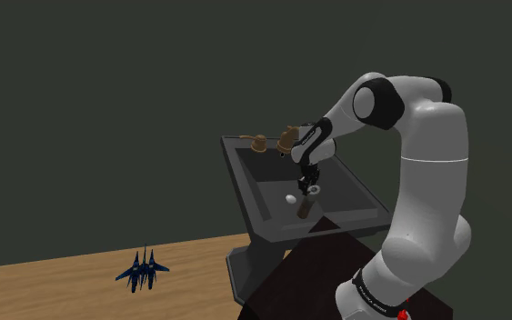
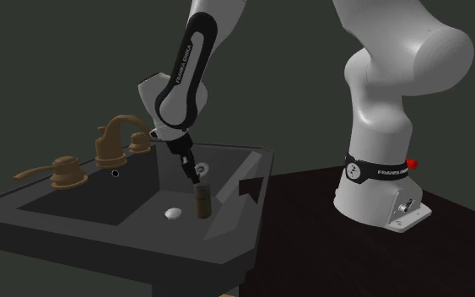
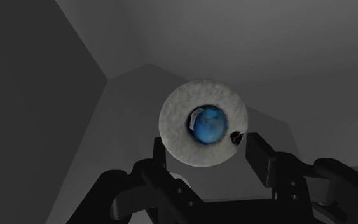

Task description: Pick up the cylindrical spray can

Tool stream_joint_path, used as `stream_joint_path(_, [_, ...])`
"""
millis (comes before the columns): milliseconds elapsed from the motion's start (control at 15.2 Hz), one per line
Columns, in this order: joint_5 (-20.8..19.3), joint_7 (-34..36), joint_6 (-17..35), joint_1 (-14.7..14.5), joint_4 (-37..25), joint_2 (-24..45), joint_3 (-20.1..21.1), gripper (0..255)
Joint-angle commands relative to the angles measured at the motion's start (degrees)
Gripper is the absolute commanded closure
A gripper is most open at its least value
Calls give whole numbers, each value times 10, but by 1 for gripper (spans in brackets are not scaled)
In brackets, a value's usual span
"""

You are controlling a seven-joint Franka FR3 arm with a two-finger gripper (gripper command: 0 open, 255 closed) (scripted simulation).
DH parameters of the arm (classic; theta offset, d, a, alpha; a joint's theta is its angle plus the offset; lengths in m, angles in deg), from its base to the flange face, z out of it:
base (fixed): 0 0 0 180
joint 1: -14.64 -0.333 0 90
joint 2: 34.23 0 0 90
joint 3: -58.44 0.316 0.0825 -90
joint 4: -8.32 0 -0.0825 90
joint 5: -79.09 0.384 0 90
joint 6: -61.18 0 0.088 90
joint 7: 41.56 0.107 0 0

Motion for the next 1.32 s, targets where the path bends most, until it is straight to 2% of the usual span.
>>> stream_joint_path(0, [0, 0, 0, 0, 0, 0, 0, 255])
stream_joint_path(264, [0, 0, 0, 0, 1, 0, 0, 255])
stream_joint_path(1254, [-23, -5, -90, -18, 12, -104, -19, 255])
